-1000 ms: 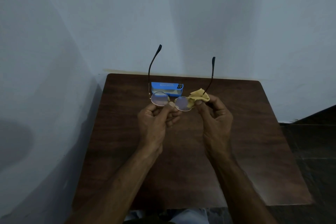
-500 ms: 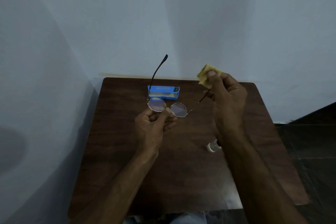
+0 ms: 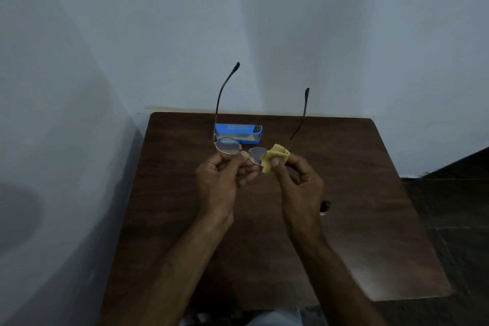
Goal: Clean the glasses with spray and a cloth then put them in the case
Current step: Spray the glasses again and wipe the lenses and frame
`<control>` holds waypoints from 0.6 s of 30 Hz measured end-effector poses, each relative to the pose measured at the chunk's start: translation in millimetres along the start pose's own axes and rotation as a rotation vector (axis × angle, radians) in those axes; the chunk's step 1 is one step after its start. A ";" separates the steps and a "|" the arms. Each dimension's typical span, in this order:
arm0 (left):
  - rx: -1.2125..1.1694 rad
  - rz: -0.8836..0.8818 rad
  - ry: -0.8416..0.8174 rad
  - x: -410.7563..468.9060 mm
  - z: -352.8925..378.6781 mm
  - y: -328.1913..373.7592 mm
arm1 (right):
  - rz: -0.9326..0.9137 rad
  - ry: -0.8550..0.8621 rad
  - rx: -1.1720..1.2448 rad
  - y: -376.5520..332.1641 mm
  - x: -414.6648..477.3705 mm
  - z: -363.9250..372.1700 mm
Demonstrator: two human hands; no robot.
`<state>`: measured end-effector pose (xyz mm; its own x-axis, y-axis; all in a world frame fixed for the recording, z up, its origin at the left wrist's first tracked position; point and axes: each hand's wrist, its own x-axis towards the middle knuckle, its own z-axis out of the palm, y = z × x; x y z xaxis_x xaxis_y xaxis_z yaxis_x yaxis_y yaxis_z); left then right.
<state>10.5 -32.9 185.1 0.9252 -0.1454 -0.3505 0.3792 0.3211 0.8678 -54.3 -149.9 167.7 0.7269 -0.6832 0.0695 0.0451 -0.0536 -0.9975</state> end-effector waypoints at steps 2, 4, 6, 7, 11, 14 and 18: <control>-0.011 -0.014 -0.002 -0.2 -0.8 -1.1 | -0.029 0.003 -0.011 1.7 0.0 -0.4; 0.001 -0.001 -0.009 0.6 -2.2 -2.5 | -0.065 0.007 0.001 -2.2 1.7 -0.7; 0.033 0.033 -0.018 0.7 -3.2 -3.0 | -0.084 0.032 0.032 -10.5 6.1 -1.6; 0.047 0.052 -0.017 0.7 -4.0 -3.1 | -0.093 0.050 0.046 -15.9 9.5 -2.1; 0.090 0.093 0.006 3.1 -9.1 -6.8 | -0.134 0.106 0.100 -40.2 27.0 -4.0; 0.165 0.141 0.024 4.8 -13.5 -10.2 | -0.133 0.119 0.140 -55.3 38.3 -3.8; 0.201 0.177 0.014 2.9 -14.1 -10.6 | -0.090 0.125 0.236 -66.7 49.2 -1.3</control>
<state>9.4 -23.5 169.9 0.9775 -0.0898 -0.1906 0.2024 0.1479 0.9681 -22.4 -180.9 237.7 0.6232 -0.7686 0.1443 0.2748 0.0425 -0.9606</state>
